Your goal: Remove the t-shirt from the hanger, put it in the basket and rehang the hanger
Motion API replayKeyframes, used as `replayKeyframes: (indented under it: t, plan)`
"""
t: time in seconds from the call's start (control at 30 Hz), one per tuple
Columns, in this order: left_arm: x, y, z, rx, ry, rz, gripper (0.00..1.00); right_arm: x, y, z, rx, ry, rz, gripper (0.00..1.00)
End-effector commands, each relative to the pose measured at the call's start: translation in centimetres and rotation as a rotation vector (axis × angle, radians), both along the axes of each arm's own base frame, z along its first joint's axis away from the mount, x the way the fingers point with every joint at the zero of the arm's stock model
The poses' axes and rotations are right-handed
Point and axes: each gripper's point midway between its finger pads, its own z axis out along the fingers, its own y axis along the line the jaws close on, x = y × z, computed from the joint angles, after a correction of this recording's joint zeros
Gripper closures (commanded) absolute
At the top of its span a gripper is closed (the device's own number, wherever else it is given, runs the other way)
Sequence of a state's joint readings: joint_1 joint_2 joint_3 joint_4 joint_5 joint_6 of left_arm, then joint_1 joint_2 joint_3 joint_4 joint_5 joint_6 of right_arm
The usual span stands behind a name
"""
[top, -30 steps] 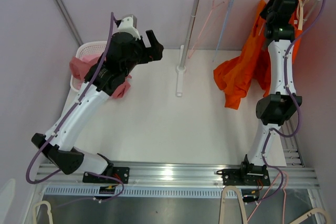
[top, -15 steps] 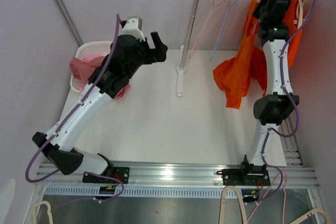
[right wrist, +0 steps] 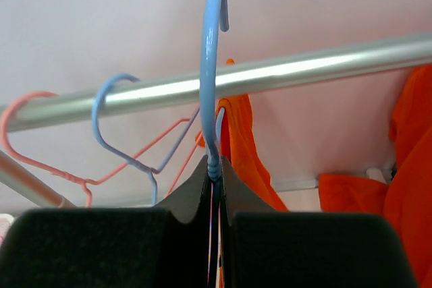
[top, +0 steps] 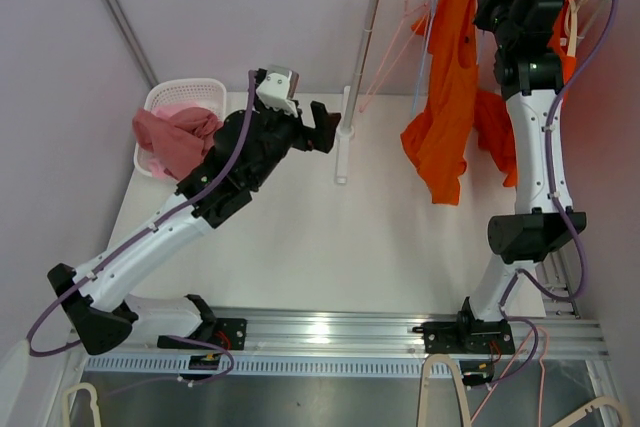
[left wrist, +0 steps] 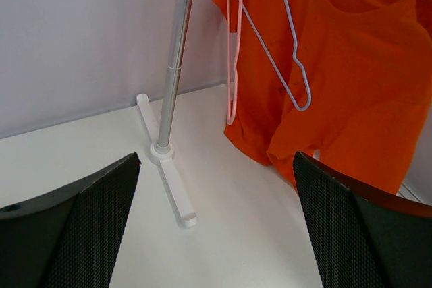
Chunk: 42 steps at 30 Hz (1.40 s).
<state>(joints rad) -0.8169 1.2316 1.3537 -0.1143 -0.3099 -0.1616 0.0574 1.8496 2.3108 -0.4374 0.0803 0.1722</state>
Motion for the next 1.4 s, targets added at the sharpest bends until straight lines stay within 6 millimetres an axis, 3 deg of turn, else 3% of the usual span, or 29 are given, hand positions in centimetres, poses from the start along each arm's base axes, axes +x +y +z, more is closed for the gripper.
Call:
replayKeyframes:
  t: [0.0,0.07,0.2,0.27,0.3,0.33,0.37,0.4,0.47,0.63,0.67,0.87,0.9,1.0,1.13,1.2,1.23,1.27,1.3,1.33,1.37]
  plan:
    - [-1.2,-0.5,3.0,-0.023,-0.102,-0.063,0.01,-2.4,0.3,4.6,-0.013,-0.106,0.014,1.0]
    - [-1.7,-1.0,3.4,0.002,-0.138,-0.073,0.0,-2.5,0.5,4.0,-0.009,-0.089,0.017,1.0]
    - [-3.7,-3.8,4.0,0.026,-0.204,-0.241,0.0,-3.6,0.2,2.5,0.033,-0.022,-0.027,1.0]
    - [-7.4,-7.0,3.1,0.067,-0.286,-0.492,0.01,-4.8,-0.5,1.3,0.042,0.031,-0.087,1.0]
    - [-8.6,-7.6,4.3,0.042,-0.362,-0.535,0.0,-5.3,-0.3,0.8,0.047,0.047,-0.098,1.0]
    - [-9.4,-8.1,3.7,0.048,-0.392,-0.545,0.01,-6.9,-0.2,1.5,0.064,0.035,-0.107,1.0]
    - [-10.9,-9.4,2.8,0.09,-0.446,-0.577,0.01,-7.1,-0.3,-0.3,0.062,0.076,-0.125,1.0]
    - [-11.5,-9.9,3.3,0.084,-0.495,-0.577,0.0,-7.8,0.2,-0.6,0.069,0.08,-0.117,1.0]
    - [-12.7,-12.2,1.6,0.143,-0.525,-0.614,0.0,-9.7,0.5,-0.7,0.096,0.071,-0.094,1.0]
    - [-12.9,-16.3,-2.1,0.241,-0.56,-0.585,0.01,-12.9,1.2,1.4,0.111,0.023,-0.041,1.0]
    - [-13.0,-17.5,-3.6,0.258,-0.545,-0.593,0.0,-13.6,1.2,1.3,0.111,0.04,-0.037,1.0]
    - [-14.6,-21.5,-5.2,0.237,-0.536,-0.665,0.01,-16.8,1.6,2.7,0.119,0.015,0.0,1.0]
    - [-14.3,-22.2,-6.3,0.255,-0.522,-0.661,0.0,-17.3,1.6,3.0,0.122,0.006,0.001,1.0]
    - [-14.8,-23.6,-6.6,0.243,-0.517,-0.66,0.01,-18.0,1.6,3.0,0.124,0.011,0.008,1.0]
    - [-15.5,-24.6,-5.6,0.177,-0.529,-0.675,0.01,-18.3,2.0,2.5,0.13,0.03,0.032,1.0]
    - [-15.4,-25.1,-5.1,0.161,-0.527,-0.673,0.0,-18.5,2.3,2.4,0.132,0.036,0.048,1.0]
    - [-15.2,-25.6,-5.8,0.173,-0.516,-0.674,0.01,-18.7,2.4,2.5,0.137,0.033,0.053,1.0]
    - [-15.1,-25.9,-4.4,0.156,-0.526,-0.663,0.01,-18.7,2.4,2.4,0.138,0.037,0.057,1.0]
    - [-14.9,-26.2,-4.6,0.163,-0.519,-0.657,0.02,-18.8,2.5,2.3,0.138,0.038,0.059,1.0]
    - [-14.9,-26.5,-4.3,0.161,-0.515,-0.649,0.07,-18.9,2.4,2.3,0.137,0.04,0.056,1.0]
    - [-14.6,-27.0,-3.4,0.158,-0.515,-0.627,0.28,-18.9,2.2,2.0,0.136,0.043,0.045,1.0]
